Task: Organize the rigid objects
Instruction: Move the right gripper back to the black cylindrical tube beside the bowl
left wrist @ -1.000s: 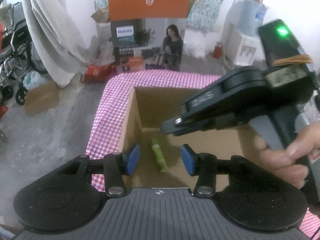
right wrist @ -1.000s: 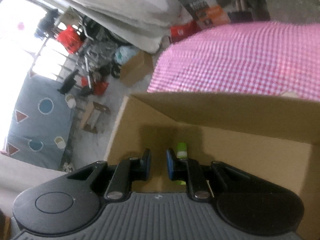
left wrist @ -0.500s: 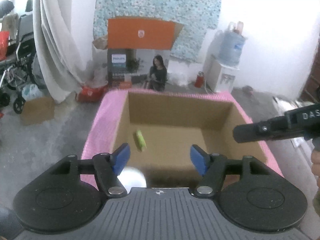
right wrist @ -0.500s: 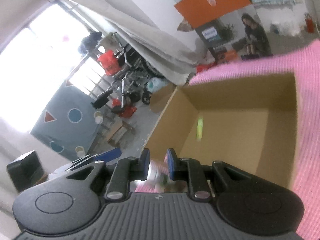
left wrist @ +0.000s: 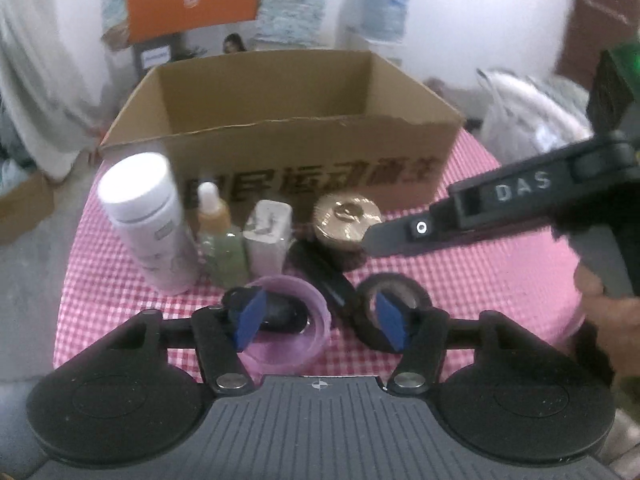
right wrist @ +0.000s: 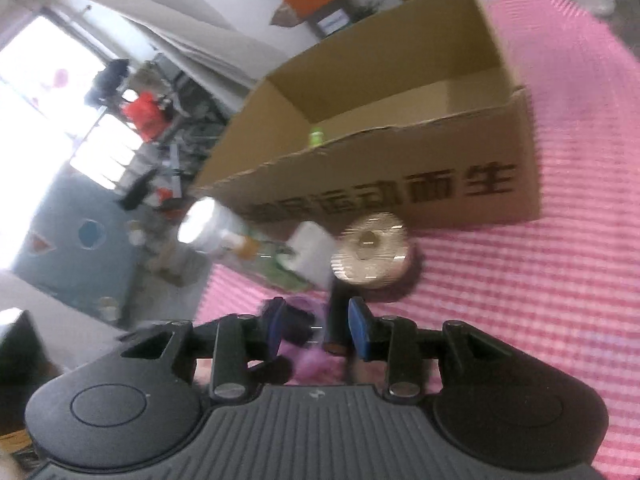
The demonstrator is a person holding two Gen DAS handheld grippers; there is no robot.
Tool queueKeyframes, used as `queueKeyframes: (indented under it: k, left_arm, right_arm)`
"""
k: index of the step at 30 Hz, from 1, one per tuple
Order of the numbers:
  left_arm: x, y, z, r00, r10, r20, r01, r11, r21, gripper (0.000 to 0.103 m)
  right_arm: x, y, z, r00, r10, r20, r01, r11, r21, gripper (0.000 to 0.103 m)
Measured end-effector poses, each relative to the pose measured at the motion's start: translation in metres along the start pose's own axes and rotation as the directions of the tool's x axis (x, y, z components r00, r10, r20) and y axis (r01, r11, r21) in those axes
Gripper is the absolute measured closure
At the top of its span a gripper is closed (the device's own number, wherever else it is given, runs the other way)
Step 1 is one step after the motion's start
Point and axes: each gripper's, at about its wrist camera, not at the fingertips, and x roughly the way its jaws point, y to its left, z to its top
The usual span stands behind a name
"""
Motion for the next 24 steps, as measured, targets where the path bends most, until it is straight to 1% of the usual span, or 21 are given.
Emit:
queueKeyframes:
  k: [3, 6, 8, 9, 12, 14, 16, 18, 19, 22, 24]
  left_arm:
    - [0.0, -0.008, -0.006, 1.0, 0.009, 0.004, -0.009, 0.999, 0.05, 0.045]
    - [-0.001, -0.016, -0.019, 1.0, 0.009, -0.006, -0.008, 0.998, 0.07, 0.049]
    - [-0.001, -0.017, -0.024, 1.0, -0.001, -0.012, 0.002, 0.997, 0.074, 0.052]
    - [0.0, -0.018, -0.025, 1.0, -0.002, -0.014, 0.003, 0.997, 0.074, 0.054]
    - [0.001, -0.019, -0.027, 1.0, -0.006, -0.015, 0.007, 0.998, 0.067, 0.058]
    - [0.002, -0.019, -0.028, 1.0, -0.008, -0.012, 0.009, 0.998, 0.064, 0.059]
    - [0.003, -0.021, -0.031, 1.0, -0.005, -0.014, 0.006, 0.998, 0.067, 0.06]
    - [0.004, -0.022, -0.032, 1.0, 0.0, -0.019, 0.001, 0.997, 0.074, 0.06]
    - [0.004, -0.022, -0.033, 1.0, 0.005, -0.022, -0.003, 0.997, 0.077, 0.06]
    - [0.005, -0.022, -0.034, 0.999, 0.019, -0.027, -0.017, 0.996, 0.087, 0.06]
    - [0.007, -0.022, -0.034, 0.999, 0.028, -0.032, -0.025, 0.995, 0.094, 0.06]
  right_arm:
    - [-0.007, 0.005, -0.009, 0.991, -0.131, 0.037, 0.134, 0.987, -0.094, 0.066]
    - [-0.008, 0.005, -0.023, 0.974, -0.224, 0.029, 0.225, 0.956, -0.187, 0.066]
    - [-0.002, 0.009, -0.029, 0.966, -0.257, 0.015, 0.253, 0.934, -0.251, 0.073]
    - [0.002, 0.012, -0.032, 0.963, -0.269, 0.007, 0.26, 0.923, -0.285, 0.074]
    - [0.014, 0.022, -0.042, 0.952, -0.307, 0.0, 0.282, 0.874, -0.394, 0.082]
    - [0.022, 0.026, -0.048, 0.941, -0.338, 0.0, 0.3, 0.836, -0.46, 0.083]
    - [0.022, 0.031, -0.052, 0.932, -0.361, 0.018, 0.319, 0.799, -0.51, 0.085]
    - [0.019, 0.031, -0.054, 0.919, -0.392, 0.032, 0.347, 0.769, -0.538, 0.085]
    - [0.017, 0.028, -0.054, 0.915, -0.403, 0.037, 0.358, 0.762, -0.54, 0.085]
    - [0.011, 0.012, -0.047, 0.899, -0.435, 0.041, 0.394, 0.767, -0.507, 0.085]
    - [0.003, 0.001, -0.044, 0.885, -0.462, 0.047, 0.427, 0.768, -0.478, 0.085]
